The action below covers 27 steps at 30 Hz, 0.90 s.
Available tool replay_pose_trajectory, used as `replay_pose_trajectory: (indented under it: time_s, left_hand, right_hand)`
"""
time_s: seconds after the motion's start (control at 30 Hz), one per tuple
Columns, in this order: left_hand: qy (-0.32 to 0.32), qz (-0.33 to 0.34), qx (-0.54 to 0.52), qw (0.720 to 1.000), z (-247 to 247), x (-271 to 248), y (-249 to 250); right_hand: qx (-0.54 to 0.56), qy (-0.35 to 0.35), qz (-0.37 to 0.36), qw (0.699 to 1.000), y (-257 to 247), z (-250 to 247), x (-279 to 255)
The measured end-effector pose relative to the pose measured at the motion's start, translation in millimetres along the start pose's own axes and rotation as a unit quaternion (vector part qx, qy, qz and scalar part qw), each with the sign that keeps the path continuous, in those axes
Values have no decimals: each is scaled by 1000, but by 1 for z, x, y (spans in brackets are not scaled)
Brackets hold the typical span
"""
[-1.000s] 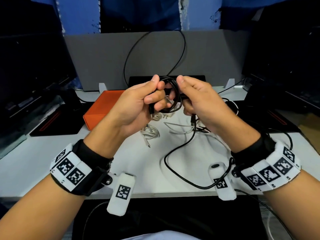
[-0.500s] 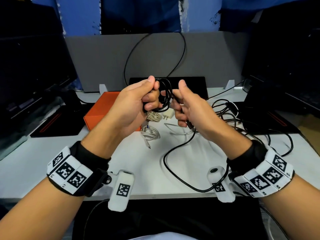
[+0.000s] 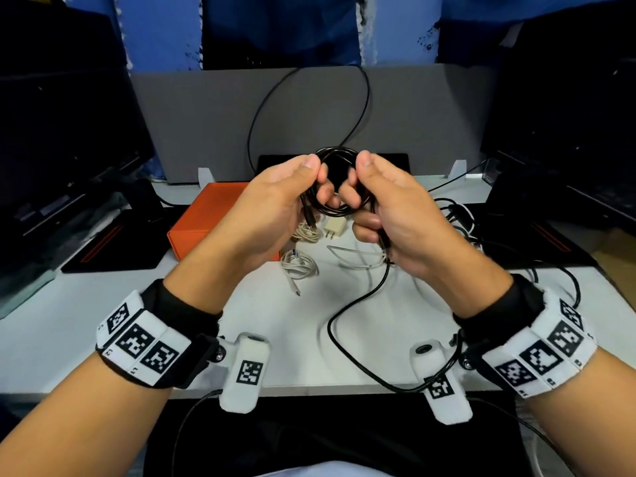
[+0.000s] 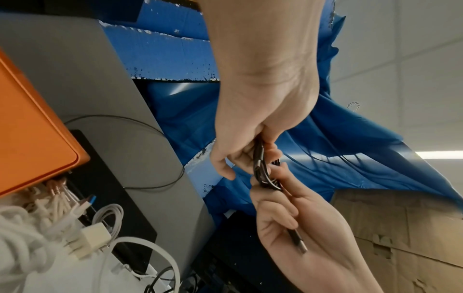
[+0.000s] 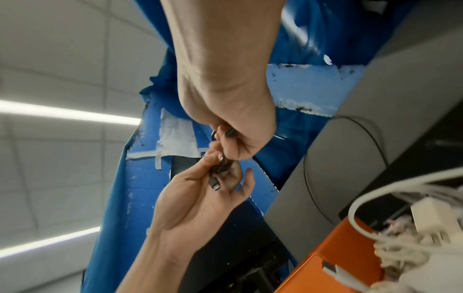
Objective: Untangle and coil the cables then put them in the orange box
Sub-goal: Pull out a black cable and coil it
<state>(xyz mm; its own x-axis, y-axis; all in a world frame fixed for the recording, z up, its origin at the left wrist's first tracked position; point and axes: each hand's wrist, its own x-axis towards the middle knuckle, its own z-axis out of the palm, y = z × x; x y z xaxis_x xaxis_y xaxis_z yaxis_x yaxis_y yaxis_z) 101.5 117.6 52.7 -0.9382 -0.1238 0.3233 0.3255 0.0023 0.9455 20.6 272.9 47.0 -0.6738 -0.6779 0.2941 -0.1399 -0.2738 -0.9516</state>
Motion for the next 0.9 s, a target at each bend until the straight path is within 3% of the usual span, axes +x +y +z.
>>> replay_pose_trajectory:
  time_s: [0.2,0.3,0.4,0.53,0.6,0.7,0.77,0.9]
  left_hand:
    - [-44,-66,-42,996,-4,-5,8]
    - [-28,-58,-50,997,-2,-4,7]
    - [0,-27,24,999,-1,-2,0]
    - [26,-34,135,990,-3,-2,0]
    - [39,-35,199,979,-8,-3,6]
    - [93,-13,226,970,-16,-3,13]
    - [108,-5,224,969,-17,-4,16]
    - [44,-15,226,973,-10,-7,18]
  right_hand:
    - [-64,15,12,998,0,3,-2]
    - [-54,-10,19,998,-4,1,-2]
    - [-61,-22,34,997,-9,-2,-4]
    - [-148,10,-3,989,-3,-5,-1]
    - [-223,26,-46,973,1,-7,2]
    - [-400,62,-101,909,4,-10,3]
    - [-456,82,-109,880,6,-10,3]
    - [-421,76,-101,898,9,-7,3]
